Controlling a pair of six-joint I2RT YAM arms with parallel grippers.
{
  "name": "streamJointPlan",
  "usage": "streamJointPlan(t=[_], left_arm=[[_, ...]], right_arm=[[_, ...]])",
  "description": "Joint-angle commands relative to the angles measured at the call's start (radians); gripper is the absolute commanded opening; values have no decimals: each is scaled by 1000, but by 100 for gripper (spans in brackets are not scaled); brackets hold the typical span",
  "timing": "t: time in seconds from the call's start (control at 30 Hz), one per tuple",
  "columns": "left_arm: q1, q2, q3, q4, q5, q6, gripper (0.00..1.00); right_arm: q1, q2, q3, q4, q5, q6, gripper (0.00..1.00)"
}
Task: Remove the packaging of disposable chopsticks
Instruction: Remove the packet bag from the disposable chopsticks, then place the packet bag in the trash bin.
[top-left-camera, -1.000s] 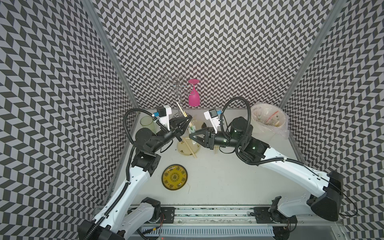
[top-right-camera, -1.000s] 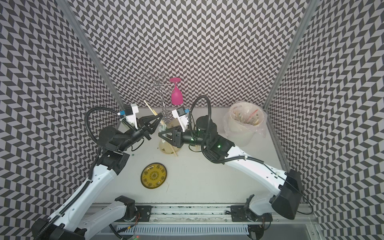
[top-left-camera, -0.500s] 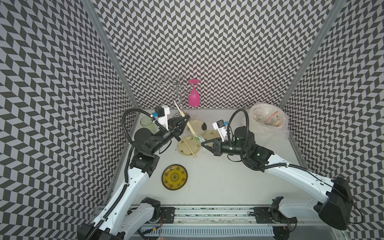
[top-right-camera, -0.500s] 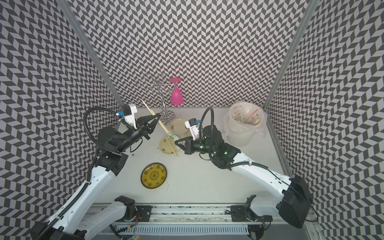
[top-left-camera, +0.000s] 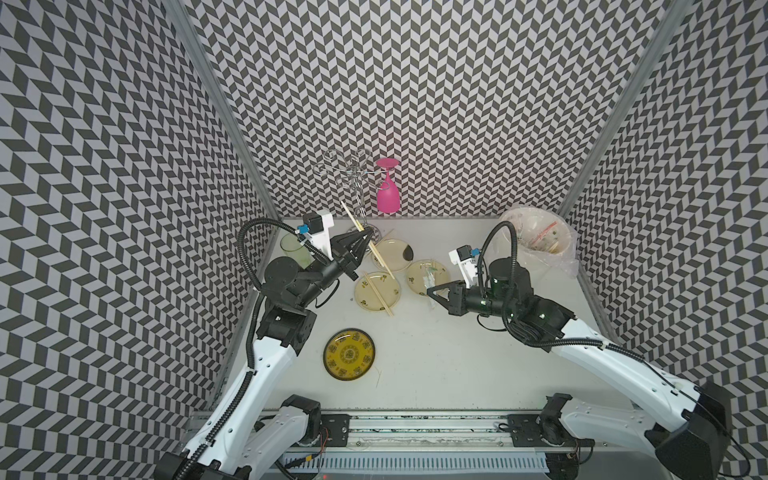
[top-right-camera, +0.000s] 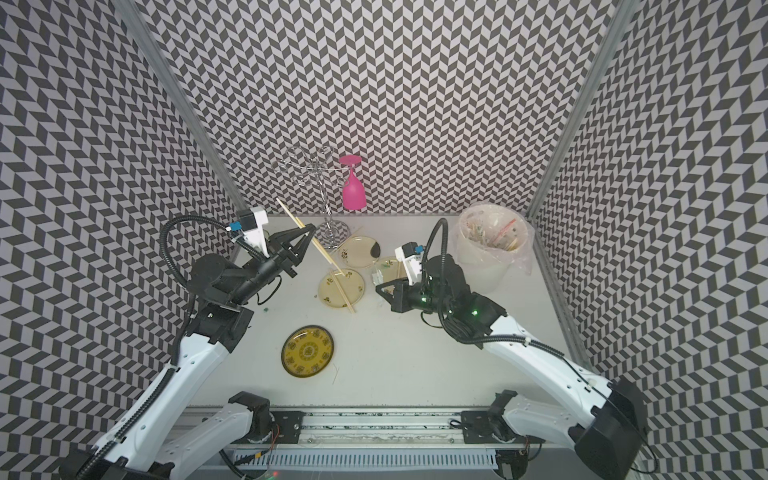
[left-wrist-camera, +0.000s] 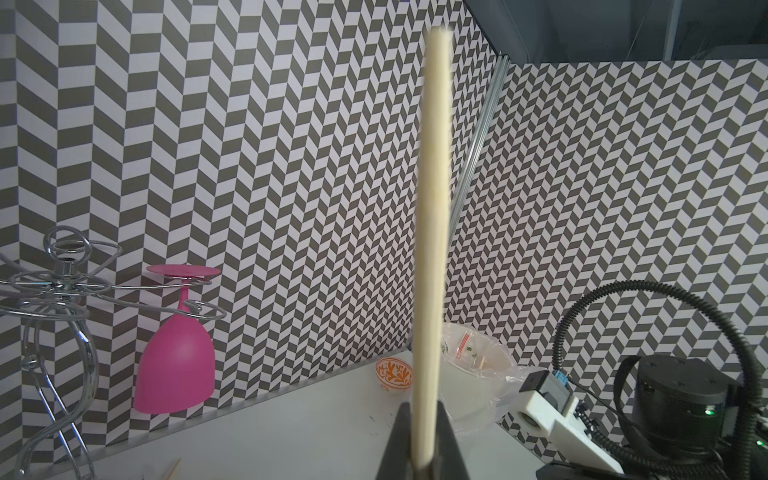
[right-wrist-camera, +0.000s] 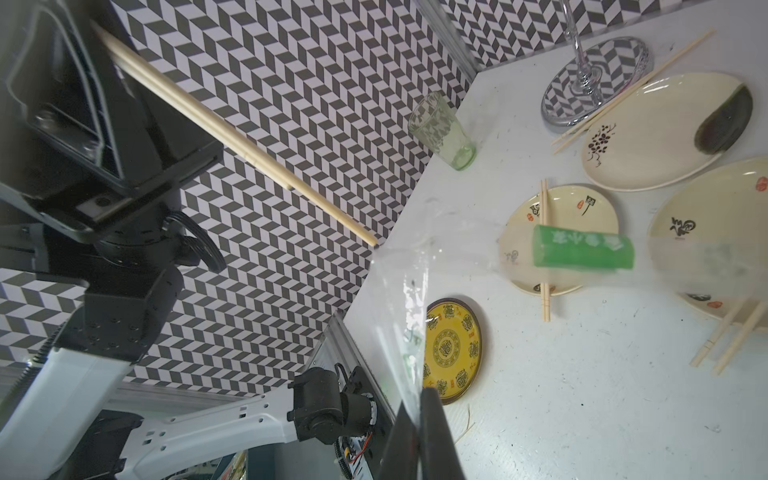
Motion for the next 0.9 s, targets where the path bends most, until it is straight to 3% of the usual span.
streamJointPlan(t=[0.0,0.2,0.4,0.5,0.63,0.87], left_arm=[[6,-19,5,31,-3,-16,0],[6,-16,-1,44,1,-25,0],[-6,-11,-9,56,7,-30,0],[-14,-10,-9,46,-2,-17,0],[-26,-11,-5,32,-10,-6,0],[-43,-14,-2,17,-22,6,0]], right_arm=[[-3,-15,40,1,19,-21,0],[-52,-40,129,-94,165,-76,0],[-256,-93,170,-85,381,-71,0],[-387,-74,204,-91,394,-85,0],[-569,-39,202,-53,278,-44,0],[-794,39,117,83,-5,90,0]])
